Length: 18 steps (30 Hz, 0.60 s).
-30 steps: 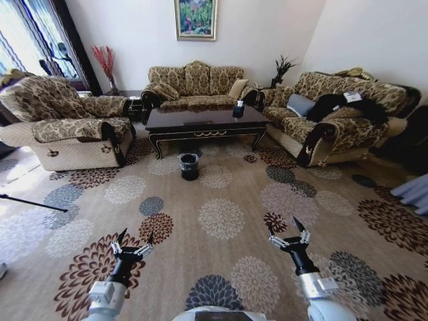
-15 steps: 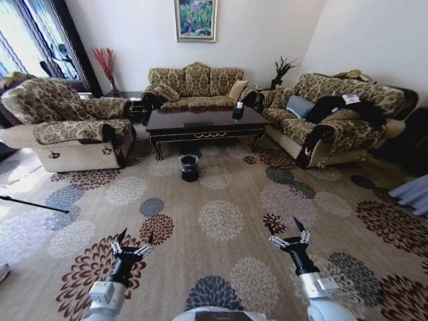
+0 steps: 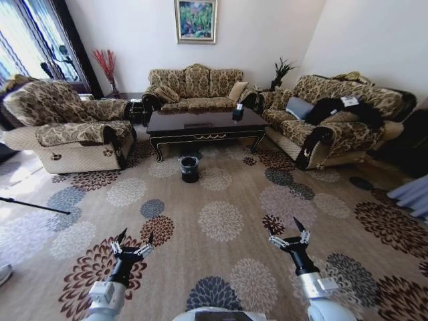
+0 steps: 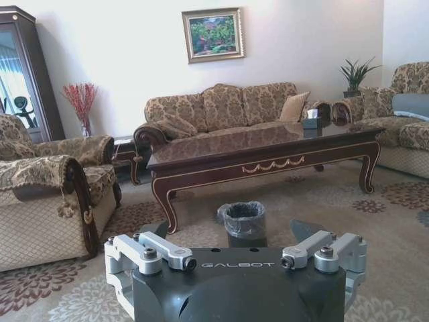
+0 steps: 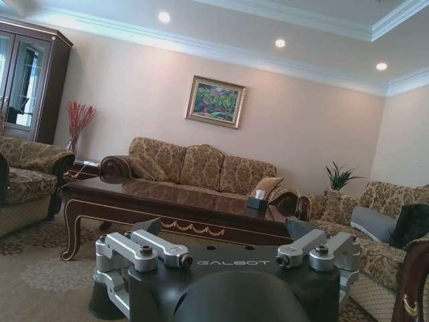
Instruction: Move to the front of the table and pick up the trash from the floor, then place it into the trash bin.
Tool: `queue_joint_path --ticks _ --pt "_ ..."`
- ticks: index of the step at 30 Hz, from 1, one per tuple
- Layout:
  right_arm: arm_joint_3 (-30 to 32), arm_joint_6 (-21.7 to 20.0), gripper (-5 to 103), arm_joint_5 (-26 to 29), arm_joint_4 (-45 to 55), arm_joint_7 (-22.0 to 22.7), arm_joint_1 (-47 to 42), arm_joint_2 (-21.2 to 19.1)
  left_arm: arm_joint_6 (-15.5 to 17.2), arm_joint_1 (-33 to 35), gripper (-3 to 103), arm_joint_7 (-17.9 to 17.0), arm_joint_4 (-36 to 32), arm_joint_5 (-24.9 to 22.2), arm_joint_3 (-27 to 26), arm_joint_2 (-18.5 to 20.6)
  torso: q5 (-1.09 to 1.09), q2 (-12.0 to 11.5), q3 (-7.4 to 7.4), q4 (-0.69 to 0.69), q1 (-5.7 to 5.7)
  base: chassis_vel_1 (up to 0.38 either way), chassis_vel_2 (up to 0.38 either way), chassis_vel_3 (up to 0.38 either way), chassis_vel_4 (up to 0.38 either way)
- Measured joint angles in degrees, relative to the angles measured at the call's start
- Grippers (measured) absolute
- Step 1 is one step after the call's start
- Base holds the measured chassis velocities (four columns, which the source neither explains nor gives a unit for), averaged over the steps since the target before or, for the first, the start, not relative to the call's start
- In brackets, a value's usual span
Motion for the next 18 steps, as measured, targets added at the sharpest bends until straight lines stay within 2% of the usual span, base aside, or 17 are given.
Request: queue_joint_path --ticks 18 --pt "0.0 0.0 100 0.0 0.0 0.0 0.0 0.0 0.0 0.0 100 0.0 -0.01 0.0 0.0 0.0 0.0 5.04 2.79 0.0 2.25 0.0 0.0 0.0 0.0"
